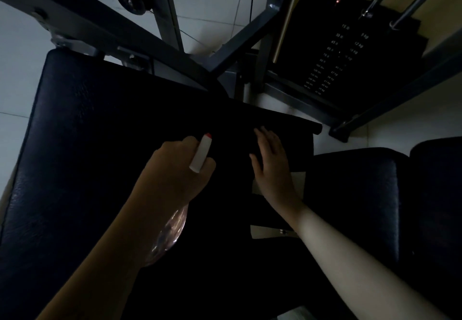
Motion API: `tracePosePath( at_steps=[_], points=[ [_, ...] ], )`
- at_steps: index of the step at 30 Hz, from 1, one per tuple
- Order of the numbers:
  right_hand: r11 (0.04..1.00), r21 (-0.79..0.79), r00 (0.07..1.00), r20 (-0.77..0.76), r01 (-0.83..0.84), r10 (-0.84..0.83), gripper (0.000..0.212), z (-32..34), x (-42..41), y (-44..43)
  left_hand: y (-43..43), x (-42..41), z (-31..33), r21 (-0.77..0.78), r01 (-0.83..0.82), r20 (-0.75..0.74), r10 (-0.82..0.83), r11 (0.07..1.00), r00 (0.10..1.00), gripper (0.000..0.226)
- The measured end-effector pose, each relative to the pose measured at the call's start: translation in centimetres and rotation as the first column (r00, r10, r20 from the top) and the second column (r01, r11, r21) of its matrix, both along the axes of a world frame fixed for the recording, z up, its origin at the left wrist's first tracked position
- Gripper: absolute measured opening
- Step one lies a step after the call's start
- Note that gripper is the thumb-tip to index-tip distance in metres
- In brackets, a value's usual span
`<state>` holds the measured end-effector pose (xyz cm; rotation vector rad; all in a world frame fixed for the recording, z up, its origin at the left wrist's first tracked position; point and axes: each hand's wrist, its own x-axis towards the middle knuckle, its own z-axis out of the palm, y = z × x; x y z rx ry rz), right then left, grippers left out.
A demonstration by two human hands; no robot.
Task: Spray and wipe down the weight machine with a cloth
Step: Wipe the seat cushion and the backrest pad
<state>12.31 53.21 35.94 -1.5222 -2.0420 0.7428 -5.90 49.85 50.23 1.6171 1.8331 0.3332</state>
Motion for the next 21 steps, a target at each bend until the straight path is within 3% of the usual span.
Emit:
tracePosePath(
  at_steps=[4,7,11,13,16,18,21],
  points=[
    [0.99,-0.016,0.989,0.049,0.141,-0.14,0.05,-0.6,1.0,2.4,0.4,0.4,-0.8,0.019,-0.005,-0.011,0.005,1.0,1.0,0.03],
    [0.957,-0.066,0.957,-0.034,0.284,-0.287,0.052,0.1,-0.4,2.9,0.8,1.0,-1.0,-0.009,0.006,0.039,-0.005,1.0,0.999,0.025],
    [0.979,-0.143,0.977,-0.136,0.144,-0.164,0.042,1.6,0.7,1.3,1.5,2.7,-1.1,-0.002,0.025,0.053,-0.025,1.0,0.998,0.022],
    [0.935,-0.23,0.929,-0.193,0.27,-0.316,0.035,2.6,2.1,1.8,1.7,3.4,-1.3,0.021,0.107,-0.033,-0.107,0.994,0.994,0.033],
    [0.786,-0.368,0.768,-0.236,0.497,-0.596,0.042,5.0,3.7,3.2,1.9,4.0,-1.9,0.038,0.164,-0.06,-0.162,0.986,0.985,0.038],
    [0.74,-0.415,0.701,-0.278,0.529,-0.657,0.043,6.4,4.5,4.0,2.2,4.5,-1.8,0.005,0.127,-0.005,-0.127,0.992,0.992,0.036],
    [0.72,-0.469,0.675,-0.299,0.512,-0.675,0.045,7.3,5.3,4.7,2.6,5.5,-1.7,0.043,0.107,0.035,-0.109,0.993,0.993,0.034]
  ],
)
